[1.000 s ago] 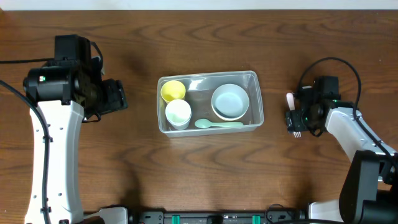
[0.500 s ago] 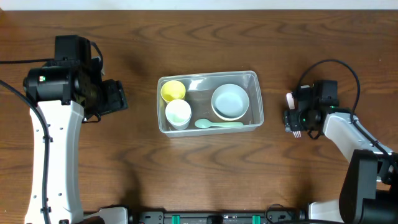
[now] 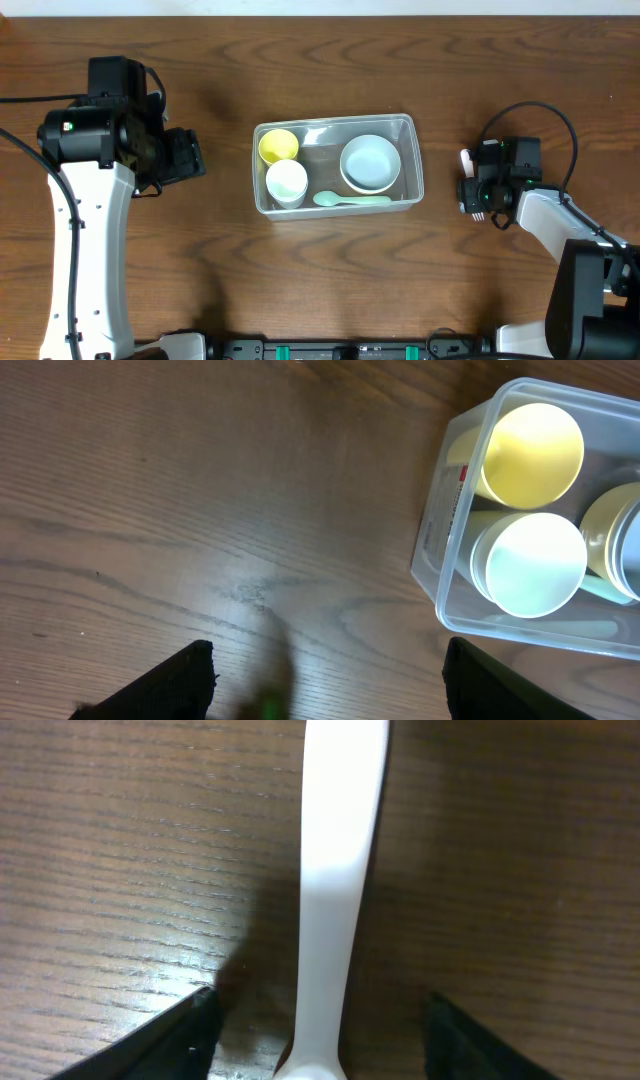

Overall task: Pack container
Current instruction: 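Grasp the white fork with the right gripper and lift it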

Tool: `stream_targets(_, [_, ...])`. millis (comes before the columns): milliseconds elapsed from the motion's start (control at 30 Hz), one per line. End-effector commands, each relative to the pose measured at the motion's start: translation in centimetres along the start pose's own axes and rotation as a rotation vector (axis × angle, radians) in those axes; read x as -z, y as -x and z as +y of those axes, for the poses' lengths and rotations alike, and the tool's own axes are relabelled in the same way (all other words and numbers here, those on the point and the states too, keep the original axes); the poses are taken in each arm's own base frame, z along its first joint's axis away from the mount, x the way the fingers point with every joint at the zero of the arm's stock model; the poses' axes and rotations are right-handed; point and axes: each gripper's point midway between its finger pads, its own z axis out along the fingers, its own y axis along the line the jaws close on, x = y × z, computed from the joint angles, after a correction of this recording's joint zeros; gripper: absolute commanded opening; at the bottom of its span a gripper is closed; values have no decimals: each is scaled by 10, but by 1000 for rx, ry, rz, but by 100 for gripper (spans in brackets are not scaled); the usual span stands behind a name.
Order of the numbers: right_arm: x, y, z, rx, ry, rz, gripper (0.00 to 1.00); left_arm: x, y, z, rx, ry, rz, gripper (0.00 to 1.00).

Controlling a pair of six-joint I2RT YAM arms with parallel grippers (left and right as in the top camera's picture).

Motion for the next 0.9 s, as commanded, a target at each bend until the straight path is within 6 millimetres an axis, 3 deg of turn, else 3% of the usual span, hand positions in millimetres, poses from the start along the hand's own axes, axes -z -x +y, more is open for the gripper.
stream_targets(0, [-9, -17, 7, -15, 25, 52, 52, -3, -2, 3, 7, 8, 15, 74])
stream_targets(400, [-9, -14, 7, -35, 23, 42, 19, -3, -3, 3, 7, 9, 18, 74])
stream_targets(867, [-9, -8, 6, -53, 19, 17, 1, -3, -3, 3, 7, 9, 19, 74])
